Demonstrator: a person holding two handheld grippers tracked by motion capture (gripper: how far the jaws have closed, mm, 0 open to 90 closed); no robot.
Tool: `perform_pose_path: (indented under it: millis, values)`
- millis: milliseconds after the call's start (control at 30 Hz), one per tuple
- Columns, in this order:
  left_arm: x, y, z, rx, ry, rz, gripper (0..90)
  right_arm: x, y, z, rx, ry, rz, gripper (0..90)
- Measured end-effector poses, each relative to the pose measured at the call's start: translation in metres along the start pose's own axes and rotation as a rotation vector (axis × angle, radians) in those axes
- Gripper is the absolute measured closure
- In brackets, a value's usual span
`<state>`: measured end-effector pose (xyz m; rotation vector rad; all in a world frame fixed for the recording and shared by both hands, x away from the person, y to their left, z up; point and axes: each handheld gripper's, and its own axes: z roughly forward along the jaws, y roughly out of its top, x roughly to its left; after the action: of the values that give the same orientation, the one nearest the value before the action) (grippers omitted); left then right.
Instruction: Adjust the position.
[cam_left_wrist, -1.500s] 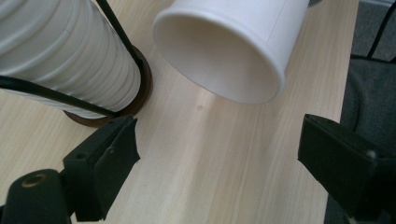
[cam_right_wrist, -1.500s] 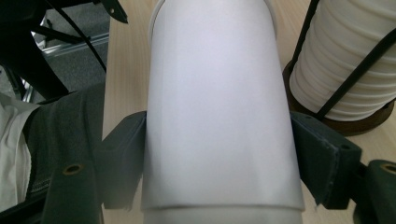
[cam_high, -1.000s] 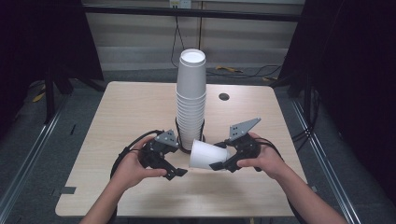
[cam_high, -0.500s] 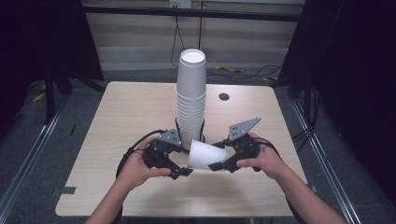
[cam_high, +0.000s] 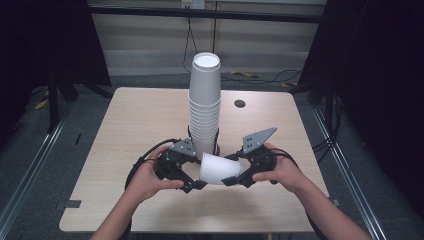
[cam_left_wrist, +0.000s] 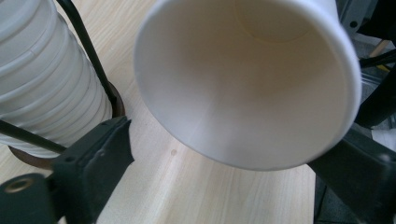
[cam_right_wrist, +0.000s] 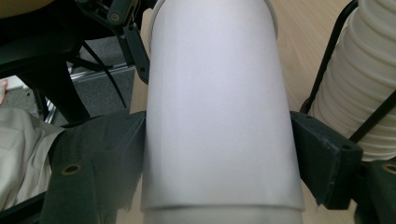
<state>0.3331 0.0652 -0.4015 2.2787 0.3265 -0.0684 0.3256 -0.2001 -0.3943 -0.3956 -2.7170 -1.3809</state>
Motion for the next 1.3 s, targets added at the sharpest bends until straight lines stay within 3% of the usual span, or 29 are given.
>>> perform_pose_path:
  millis: [267,700,1300]
  values:
    - [0.0014,-0.0022,0.0002,-0.027,-0.032,-0.012,3.7,0.0006,0.0006,0.0023,-0.010,0.021,-0.012,23.9]
    - [0.0005,-0.0006,0.0020,-0.019,-0.033,0.012,4.1,0.0001,0.0028,0.0024,-0.009,0.025,-0.030,23.8]
    - [-0.0002,0.0004,0.0026,-0.022,-0.049,0.012,3.7,0.0018,0.0060,0.0047,-0.018,0.036,-0.054,23.7]
